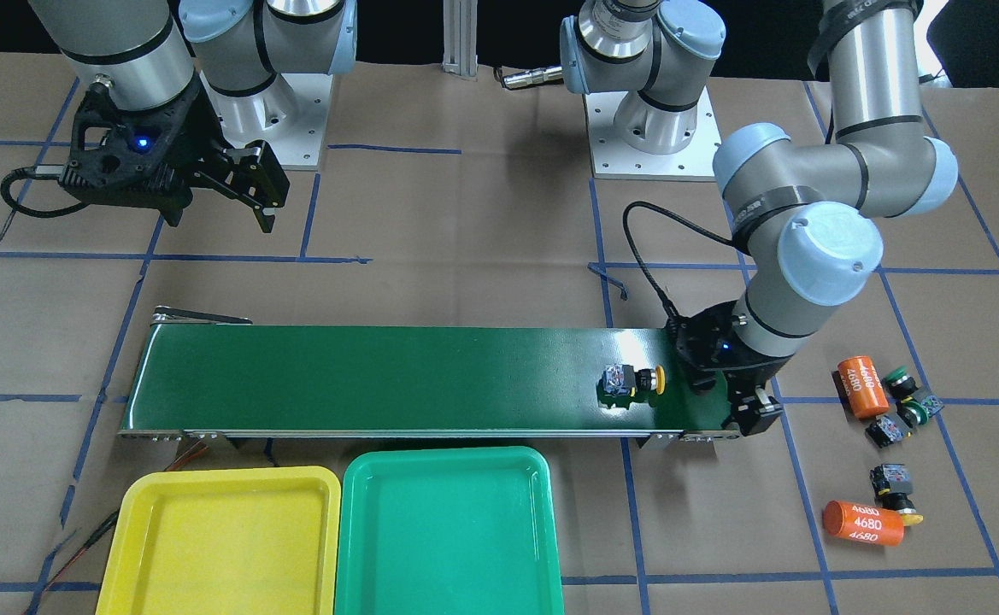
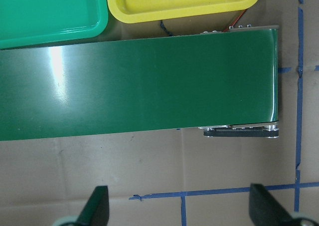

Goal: Sort buttons by color to trays

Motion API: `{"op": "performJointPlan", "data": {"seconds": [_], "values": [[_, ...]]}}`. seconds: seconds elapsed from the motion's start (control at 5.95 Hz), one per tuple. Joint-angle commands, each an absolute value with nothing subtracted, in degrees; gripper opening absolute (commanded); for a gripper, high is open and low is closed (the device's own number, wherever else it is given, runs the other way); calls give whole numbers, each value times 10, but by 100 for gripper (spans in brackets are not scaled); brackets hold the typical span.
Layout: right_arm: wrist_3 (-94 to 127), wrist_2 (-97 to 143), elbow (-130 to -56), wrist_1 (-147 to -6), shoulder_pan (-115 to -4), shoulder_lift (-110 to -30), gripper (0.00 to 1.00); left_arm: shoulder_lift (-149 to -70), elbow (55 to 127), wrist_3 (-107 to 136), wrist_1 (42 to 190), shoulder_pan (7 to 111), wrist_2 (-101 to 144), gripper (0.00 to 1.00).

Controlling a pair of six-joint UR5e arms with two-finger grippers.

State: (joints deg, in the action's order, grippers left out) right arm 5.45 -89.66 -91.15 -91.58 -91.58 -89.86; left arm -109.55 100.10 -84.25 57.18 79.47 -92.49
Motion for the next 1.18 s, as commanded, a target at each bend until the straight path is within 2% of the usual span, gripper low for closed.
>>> {"op": "performJointPlan", "data": {"seconds": [0.0,0.34,1.01], "values": [[54,-890,-912,-917,-916,-894,100,-1180,895,-841,570,732,-920,93],[-48,-889,-924,-921,-917,-893,100,-1257,789,-969,586,698,-915,93],[-626,-897,-945,-926,-917,-899,100,-1331,749,-1124,605,685,-917,93]]}}
